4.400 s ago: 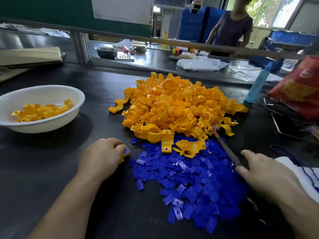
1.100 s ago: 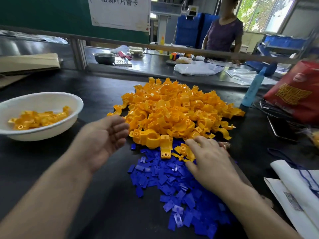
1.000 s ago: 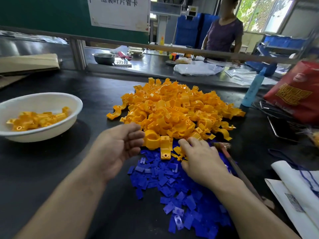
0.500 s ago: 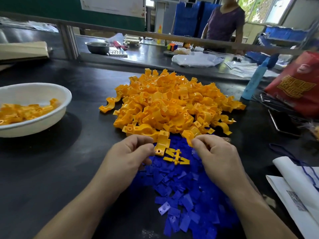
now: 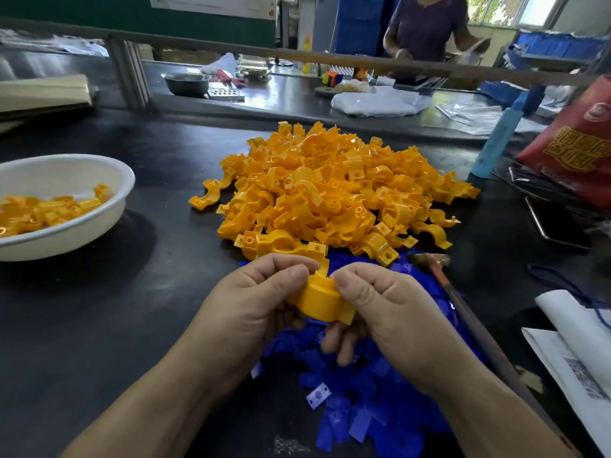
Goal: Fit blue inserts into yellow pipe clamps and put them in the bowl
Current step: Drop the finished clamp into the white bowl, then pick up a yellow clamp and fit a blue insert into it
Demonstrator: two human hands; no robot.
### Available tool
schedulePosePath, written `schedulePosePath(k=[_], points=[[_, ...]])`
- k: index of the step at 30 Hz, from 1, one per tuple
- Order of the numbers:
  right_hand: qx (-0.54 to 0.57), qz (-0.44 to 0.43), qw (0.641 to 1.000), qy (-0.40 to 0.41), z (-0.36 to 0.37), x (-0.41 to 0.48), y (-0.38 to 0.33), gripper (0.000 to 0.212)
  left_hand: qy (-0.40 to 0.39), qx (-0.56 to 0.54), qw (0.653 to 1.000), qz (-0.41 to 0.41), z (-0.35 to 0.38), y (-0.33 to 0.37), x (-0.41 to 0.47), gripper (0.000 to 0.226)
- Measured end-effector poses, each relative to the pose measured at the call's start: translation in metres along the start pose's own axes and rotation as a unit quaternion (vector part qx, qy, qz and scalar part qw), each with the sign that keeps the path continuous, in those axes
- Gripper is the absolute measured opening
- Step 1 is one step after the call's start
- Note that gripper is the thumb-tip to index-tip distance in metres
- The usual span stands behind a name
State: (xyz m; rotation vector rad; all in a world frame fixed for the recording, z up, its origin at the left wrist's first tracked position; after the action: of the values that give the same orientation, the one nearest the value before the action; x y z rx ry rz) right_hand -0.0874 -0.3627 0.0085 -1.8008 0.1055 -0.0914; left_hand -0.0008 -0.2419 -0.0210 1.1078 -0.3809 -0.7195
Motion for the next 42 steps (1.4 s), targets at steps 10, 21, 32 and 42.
schedulePosePath(k=[10,21,32,42], points=[[-0.409,0.097,0.893,0.158,-0.073,-0.016,-0.004,0.029,0.122,-0.155,0.980,0.018,-0.033,0.012,0.011,0.032],[-0.626,0.068,0.777,-0.001,-0.011,0.001,0.023,0.038,0.109,-0.126,0.986,0.004,-0.030,0.003,0.013,0.041],[-0.480,-0.006,0.867,0.135,-0.030,0.001,0.011,0.025,0.068,-0.075,0.995,-0.028,-0.021,0.004,0.010,0.047],[-0.442,-0.062,0.875,0.185,-0.025,0.001,0.008,0.038,0.040,-0.018,0.997,-0.065,-0.007,-0.002,0.004,0.055]])
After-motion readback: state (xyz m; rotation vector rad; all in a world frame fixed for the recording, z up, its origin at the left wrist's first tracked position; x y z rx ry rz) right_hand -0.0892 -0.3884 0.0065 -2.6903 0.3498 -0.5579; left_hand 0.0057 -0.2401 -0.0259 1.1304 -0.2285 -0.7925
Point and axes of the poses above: each hand's wrist, its own x-axis towards the middle knuckle, its own z-axis out of the palm, y = z × x, the point moved 6 cm from there along x, towards the middle knuckle, and after that the axes turned 8 degrees about -x, right-handed, at the moved point
